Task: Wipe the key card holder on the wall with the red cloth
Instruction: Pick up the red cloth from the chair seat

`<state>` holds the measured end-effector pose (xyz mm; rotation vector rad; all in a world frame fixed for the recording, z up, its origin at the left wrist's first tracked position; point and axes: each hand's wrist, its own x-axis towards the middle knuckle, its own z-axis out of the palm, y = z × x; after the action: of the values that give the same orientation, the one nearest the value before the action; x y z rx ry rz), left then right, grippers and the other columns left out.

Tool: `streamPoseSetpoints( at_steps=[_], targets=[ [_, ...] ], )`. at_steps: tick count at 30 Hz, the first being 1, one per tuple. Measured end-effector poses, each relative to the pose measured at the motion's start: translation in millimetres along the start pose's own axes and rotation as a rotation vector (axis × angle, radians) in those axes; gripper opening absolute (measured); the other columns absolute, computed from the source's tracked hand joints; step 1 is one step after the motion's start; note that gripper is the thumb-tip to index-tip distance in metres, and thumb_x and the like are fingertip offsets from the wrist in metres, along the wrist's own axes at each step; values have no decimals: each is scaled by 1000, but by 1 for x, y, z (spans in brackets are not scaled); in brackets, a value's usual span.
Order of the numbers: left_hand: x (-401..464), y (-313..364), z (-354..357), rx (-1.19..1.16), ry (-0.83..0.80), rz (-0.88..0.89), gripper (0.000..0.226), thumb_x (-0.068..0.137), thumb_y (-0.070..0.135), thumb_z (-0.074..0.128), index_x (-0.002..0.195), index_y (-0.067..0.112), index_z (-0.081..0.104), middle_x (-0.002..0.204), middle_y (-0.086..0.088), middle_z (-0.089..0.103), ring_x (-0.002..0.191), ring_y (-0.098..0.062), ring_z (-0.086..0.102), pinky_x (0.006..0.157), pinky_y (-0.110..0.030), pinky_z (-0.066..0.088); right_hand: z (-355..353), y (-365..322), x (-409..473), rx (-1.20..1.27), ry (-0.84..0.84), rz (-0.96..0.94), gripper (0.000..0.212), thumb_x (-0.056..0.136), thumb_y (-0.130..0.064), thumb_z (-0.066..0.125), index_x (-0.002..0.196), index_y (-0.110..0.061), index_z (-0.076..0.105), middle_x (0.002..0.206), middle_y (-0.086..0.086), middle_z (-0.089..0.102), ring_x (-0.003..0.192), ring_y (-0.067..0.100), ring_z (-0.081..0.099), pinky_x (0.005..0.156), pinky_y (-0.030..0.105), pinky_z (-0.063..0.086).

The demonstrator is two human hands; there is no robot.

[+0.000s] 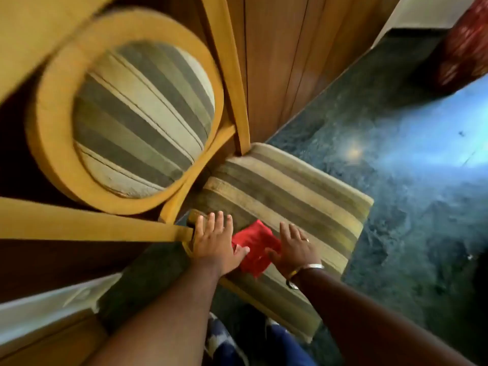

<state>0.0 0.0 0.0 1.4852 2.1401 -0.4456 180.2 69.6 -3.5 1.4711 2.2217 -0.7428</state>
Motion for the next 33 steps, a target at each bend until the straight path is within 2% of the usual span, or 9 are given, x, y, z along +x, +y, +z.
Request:
streamPoseSetpoints(
  at_steps=[5, 10, 12, 14, 16, 18, 25, 29, 33],
  targets=[
    [7, 5, 48, -85, 95, -26, 78, 92, 68, 24, 151, 16, 26, 163, -11, 23, 152, -28, 13, 122, -51, -1, 34, -18, 25, 212, -31, 167, 68, 80, -52, 53, 132, -15, 30, 123, 17, 52, 105, 36, 54, 81, 43, 46],
    [27, 13, 58, -172, 172, -16, 54, 93, 57, 46, 127, 17, 58, 151, -7, 47, 146, -26, 30, 122, -49, 8, 39, -19, 43, 339, -33, 245, 31, 81, -37, 61, 99, -12, 56, 100, 12, 63, 84, 26, 56, 71, 33, 45],
    [28, 16, 49, -213, 194, -27, 46, 91, 54, 54, 117, 17, 63, 134, -5, 63, 134, -24, 48, 119, -46, 22, 30, -19, 45, 392, -58, 242, 21, 80, -31, 63, 90, -12, 61, 91, 11, 67, 73, 23, 54, 64, 29, 41],
    [24, 19, 26, -291, 230, -58, 35, 89, 52, 59, 102, 19, 63, 107, -3, 74, 106, -23, 66, 99, -40, 44, 9, -21, 42, 431, -34, 231, 20, 80, -29, 63, 87, -10, 62, 87, 12, 67, 72, 24, 54, 62, 29, 37],
    [19, 23, -11, -432, 270, -85, 29, 88, 47, 62, 95, 19, 61, 94, -3, 75, 87, -22, 69, 75, -34, 48, -26, -25, 34, 467, 49, 196, 19, 79, -27, 63, 84, -9, 61, 86, 13, 67, 74, 28, 56, 61, 28, 34],
    [13, 27, -61, -569, 283, -89, 26, 89, 41, 65, 97, 17, 62, 97, -6, 74, 84, -20, 67, 68, -29, 44, -73, -33, 24, 493, 135, 142, 16, 77, -25, 65, 81, -9, 61, 84, 14, 68, 77, 31, 58, 60, 28, 34],
    [-45, 22, -297, -505, 649, -26, 30, 90, 46, 60, 97, 17, 61, 99, -6, 73, 90, -28, 67, 66, -34, 45, -300, -85, -25, 471, 512, -129, 19, 76, -27, 65, 77, -8, 61, 83, 16, 67, 77, 33, 57, 59, 29, 30],
    [-116, -2, -427, -503, 894, 23, 28, 91, 43, 59, 97, 16, 63, 100, -8, 71, 91, -29, 65, 71, -40, 51, -424, -140, -80, 495, 727, -359, 23, 77, -29, 66, 77, -7, 62, 75, 14, 64, 72, 32, 56, 58, 29, 29],
    [-202, -46, -519, -447, 1105, 21, 28, 89, 40, 63, 92, 12, 65, 97, -13, 68, 92, -33, 62, 75, -45, 49, -516, -212, -141, 486, 872, -594, 25, 77, -29, 67, 79, -4, 61, 83, 21, 67, 80, 38, 58, 57, 30, 27]
  ],
)
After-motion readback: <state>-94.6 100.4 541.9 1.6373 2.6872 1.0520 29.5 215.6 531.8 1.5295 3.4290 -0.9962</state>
